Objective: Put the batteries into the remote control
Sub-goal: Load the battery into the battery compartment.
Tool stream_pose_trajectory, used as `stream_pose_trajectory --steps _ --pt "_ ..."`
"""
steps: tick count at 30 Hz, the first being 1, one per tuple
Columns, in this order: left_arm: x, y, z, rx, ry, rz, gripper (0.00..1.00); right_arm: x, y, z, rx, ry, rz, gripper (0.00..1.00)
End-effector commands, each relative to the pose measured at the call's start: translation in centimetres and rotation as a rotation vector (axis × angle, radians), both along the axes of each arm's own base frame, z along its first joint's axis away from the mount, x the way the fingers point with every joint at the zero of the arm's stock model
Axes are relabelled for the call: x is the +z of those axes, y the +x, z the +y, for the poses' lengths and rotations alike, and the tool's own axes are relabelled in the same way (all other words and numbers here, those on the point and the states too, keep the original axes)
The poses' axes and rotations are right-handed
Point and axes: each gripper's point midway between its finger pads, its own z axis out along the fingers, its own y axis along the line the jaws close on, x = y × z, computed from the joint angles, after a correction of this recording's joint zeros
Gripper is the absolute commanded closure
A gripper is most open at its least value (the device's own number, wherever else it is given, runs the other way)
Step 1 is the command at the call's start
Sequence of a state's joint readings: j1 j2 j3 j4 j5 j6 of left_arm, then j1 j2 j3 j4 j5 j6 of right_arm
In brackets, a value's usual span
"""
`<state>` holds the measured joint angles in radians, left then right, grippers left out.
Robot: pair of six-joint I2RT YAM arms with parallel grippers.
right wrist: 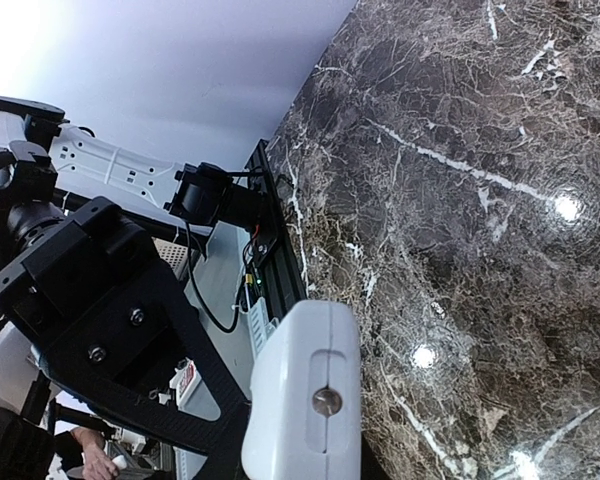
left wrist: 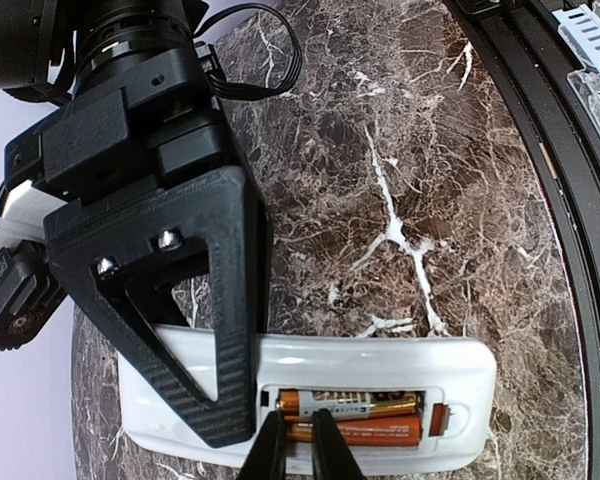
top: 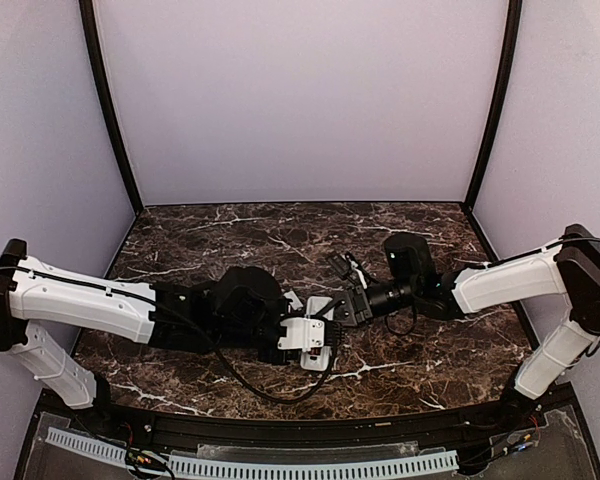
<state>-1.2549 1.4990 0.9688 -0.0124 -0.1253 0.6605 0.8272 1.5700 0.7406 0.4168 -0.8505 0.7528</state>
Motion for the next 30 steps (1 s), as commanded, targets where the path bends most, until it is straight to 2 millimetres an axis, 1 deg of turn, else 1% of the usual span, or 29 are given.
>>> stream_pose_trajectory --steps 1,6,13,15,16,17,18,19,20,21,22,23,24,25,26,28,29,30 --pt "-2.7 -0.7 0.8 -0.02 0.111 0.038 0.91 4.4 -0.4 1.2 0.056 0.138 -0.076 1.0" --pt "-3.4 -0.3 0.9 0.002 0.148 0.038 0.91 4.8 -0.3 1.2 0.052 0.142 -0.077 1.0" --pt "-5.1 0.7 1.6 0.066 0.232 0.033 0.93 5.5 -0.4 1.2 0.057 0.161 -0.085 1.0" --pt "-4.8 0.7 1.6 0.086 0.213 0.043 0.93 5.2 -0.1 1.1 0.042 0.148 -0.106 1.0" --pt "-3.9 0.8 1.4 0.091 0.178 0.04 0.93 4.9 0.2 1.1 0.031 0.141 -0.118 1.0" --pt "-3.7 0.7 1.4 0.098 0.159 0.049 0.93 4.4 0.8 1.0 0.005 0.13 -0.129 1.0" --pt "-2.2 0.7 1.1 0.098 0.105 0.043 0.92 3.9 1.3 1.0 -0.014 0.121 -0.132 1.0" --pt "-2.0 0.5 1.2 0.099 0.08 0.054 0.91 3.7 1.9 1.0 -0.032 0.122 -0.136 1.0" --pt "-0.5 0.6 1.1 0.104 0.019 0.044 0.89 3.9 2.5 1.0 -0.055 0.14 -0.15 1.0" --pt "0.2 0.7 1.1 0.119 -0.015 0.047 0.87 3.6 2.9 1.0 -0.074 0.141 -0.145 1.0" --pt "1.4 0.7 1.2 0.125 -0.062 0.04 0.84 3.7 3.4 1.0 -0.095 0.152 -0.151 1.0" --pt "1.8 0.8 1.3 0.14 -0.083 0.045 0.82 4.1 3.9 1.0 -0.117 0.173 -0.165 1.0" --pt "3.1 1.0 1.4 0.152 -0.138 0.038 0.76 4.0 4.3 1.0 -0.136 0.18 -0.173 1.0" --pt "3.6 1.3 1.6 0.179 -0.166 0.042 0.72 3.8 4.8 1.1 -0.155 0.179 -0.176 1.0" --pt "4.4 1.5 1.9 0.193 -0.202 0.044 0.66 3.7 5.2 1.1 -0.168 0.177 -0.18 1.0" --pt "5.4 2.2 2.6 0.239 -0.256 0.073 0.6 3.5 5.8 1.0 -0.202 0.188 -0.187 1.0" --pt "5.7 2.9 3.1 0.282 -0.287 0.105 0.59 3.2 5.9 0.8 -0.217 0.187 -0.181 1.0" --pt "6.3 3.0 3.5 0.292 -0.314 0.127 0.57 3.3 6.0 0.7 -0.232 0.2 -0.182 1.0"
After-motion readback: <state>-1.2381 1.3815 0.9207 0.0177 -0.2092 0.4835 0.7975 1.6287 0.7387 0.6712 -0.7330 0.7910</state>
